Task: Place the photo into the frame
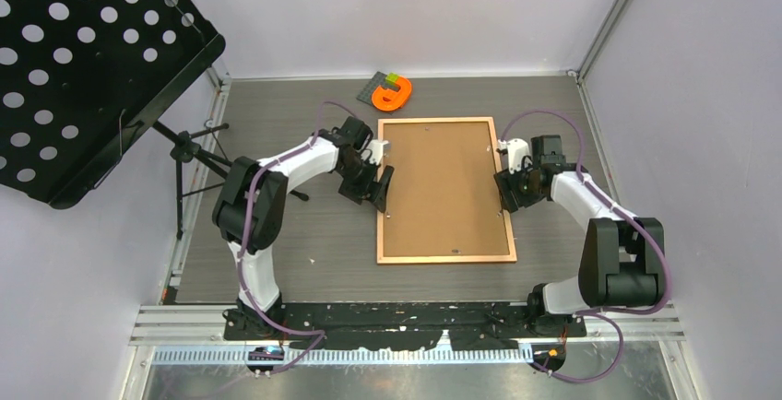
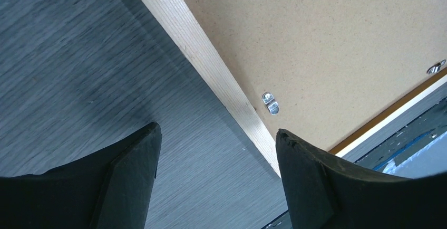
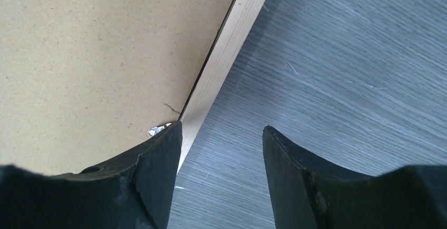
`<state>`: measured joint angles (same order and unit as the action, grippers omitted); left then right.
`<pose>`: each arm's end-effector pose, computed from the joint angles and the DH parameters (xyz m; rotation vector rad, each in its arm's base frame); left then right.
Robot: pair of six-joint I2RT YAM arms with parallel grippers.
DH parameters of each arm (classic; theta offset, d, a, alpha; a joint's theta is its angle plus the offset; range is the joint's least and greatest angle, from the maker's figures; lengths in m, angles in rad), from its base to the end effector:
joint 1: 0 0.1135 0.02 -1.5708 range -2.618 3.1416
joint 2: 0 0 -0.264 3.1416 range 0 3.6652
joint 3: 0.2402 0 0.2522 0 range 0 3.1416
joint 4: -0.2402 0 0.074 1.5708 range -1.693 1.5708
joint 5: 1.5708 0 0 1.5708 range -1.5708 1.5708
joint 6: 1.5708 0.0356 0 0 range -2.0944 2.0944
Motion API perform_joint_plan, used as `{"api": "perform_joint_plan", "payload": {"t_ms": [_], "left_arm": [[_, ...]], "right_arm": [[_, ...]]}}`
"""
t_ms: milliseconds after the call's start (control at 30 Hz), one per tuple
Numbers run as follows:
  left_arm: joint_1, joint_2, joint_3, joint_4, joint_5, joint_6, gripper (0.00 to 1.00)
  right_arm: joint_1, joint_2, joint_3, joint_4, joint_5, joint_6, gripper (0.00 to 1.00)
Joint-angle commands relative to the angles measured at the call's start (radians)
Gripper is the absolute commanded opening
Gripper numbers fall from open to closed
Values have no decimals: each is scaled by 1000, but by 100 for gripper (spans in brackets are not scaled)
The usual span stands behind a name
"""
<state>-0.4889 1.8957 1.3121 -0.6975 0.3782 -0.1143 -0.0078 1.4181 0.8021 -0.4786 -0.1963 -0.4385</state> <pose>0.3225 -0.1865 0.1762 0.6210 2.8408 -0.6572 0.2644 0.0049 0.1851 -0.6241 2.5589 0.1114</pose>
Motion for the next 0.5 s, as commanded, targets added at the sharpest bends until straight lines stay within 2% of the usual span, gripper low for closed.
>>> {"api": "perform_joint_plan", "payload": {"t_ms": [0,133,467], "left_arm": [[3,32,-4,23,44,-27,78],[3,44,-7,43,31,-47,74],[-11,73,-2,87,26,-106,52]], "right_arm": [[6,-58,-3,-9,-6,-13,64],[6,-67,1,-22,-5,-16,64],[5,-74,-13,-42,-1,-39,63]]}}
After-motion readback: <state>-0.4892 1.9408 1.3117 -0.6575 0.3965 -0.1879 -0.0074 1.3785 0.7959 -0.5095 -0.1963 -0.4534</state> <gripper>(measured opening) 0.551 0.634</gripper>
